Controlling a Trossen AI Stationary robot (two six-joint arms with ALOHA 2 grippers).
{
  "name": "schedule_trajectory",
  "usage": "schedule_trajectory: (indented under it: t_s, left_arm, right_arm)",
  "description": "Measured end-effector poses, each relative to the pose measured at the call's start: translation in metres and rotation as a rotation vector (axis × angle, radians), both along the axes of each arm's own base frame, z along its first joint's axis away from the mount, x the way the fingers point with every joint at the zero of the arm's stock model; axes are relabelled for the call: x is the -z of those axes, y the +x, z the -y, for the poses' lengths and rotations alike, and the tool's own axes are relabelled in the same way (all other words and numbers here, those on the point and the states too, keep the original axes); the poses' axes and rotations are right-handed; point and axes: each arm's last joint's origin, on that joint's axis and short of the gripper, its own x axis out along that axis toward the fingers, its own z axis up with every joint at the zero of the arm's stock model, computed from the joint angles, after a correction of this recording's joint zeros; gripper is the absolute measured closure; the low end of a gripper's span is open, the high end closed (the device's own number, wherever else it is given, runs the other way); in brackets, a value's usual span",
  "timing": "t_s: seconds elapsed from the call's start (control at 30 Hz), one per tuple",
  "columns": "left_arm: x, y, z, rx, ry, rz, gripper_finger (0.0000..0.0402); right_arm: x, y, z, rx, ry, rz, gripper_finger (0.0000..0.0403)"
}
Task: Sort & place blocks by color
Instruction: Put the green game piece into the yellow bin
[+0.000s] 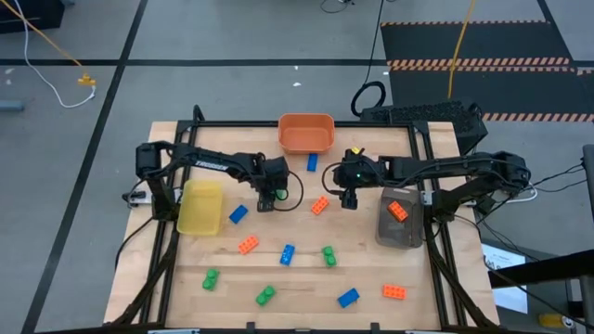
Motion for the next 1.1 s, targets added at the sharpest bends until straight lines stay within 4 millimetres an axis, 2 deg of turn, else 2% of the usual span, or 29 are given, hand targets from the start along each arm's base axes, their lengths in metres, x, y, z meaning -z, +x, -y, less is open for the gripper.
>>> schedule_trajectory:
  t_s: [0.1,0.23,0.37,0.43,0.63,0.8,0.9,1.0,1.1]
  left_arm:
    - [-0.014,-0.008,-0.002,-0.038,0.026,-0.004,0.0267]
    - [-0.049,-0.016,-0.005,-0.117,0.090,0.043,0.0266]
    - [-0.082,-0.034,-0.004,-0.214,0.093,0.068,0.0266]
    - [-0.097,-0.049,0.001,-0.273,0.076,0.047,0.0266]
    - [-0.124,-0.097,0.017,-0.526,0.064,-0.084,0.0266]
    - [-0.136,-0.128,0.035,-0.669,0.056,-0.205,0.0266]
    - [-0.138,-0.141,0.046,-0.697,0.067,-0.263,0.0266]
    - [-0.130,-0.149,0.056,-0.687,0.055,-0.296,0.0266]
    - [-0.113,-0.155,0.063,-0.694,0.011,-0.345,0.0266]
  right_arm:
    - [0.000,0.000,0.002,0.001,-0.005,-0.002,0.0101]
    - [0.000,-0.001,0.006,0.018,-0.006,-0.002,0.0101]
    - [0.000,-0.002,0.010,0.047,0.008,0.003,0.0101]
    - [0.000,-0.002,0.010,0.057,0.017,0.002,0.0101]
    - [0.001,-0.003,0.010,0.045,0.009,-0.013,0.0101]
    - [0.001,-0.003,0.010,0.042,0.006,-0.014,0.0101]
    - [0.001,-0.003,0.010,0.043,0.007,-0.015,0.0101]
    - [0.001,-0.003,0.010,0.041,0.004,-0.015,0.0101]
    - [0.001,-0.003,0.011,0.041,0.004,-0.017,0.0101]
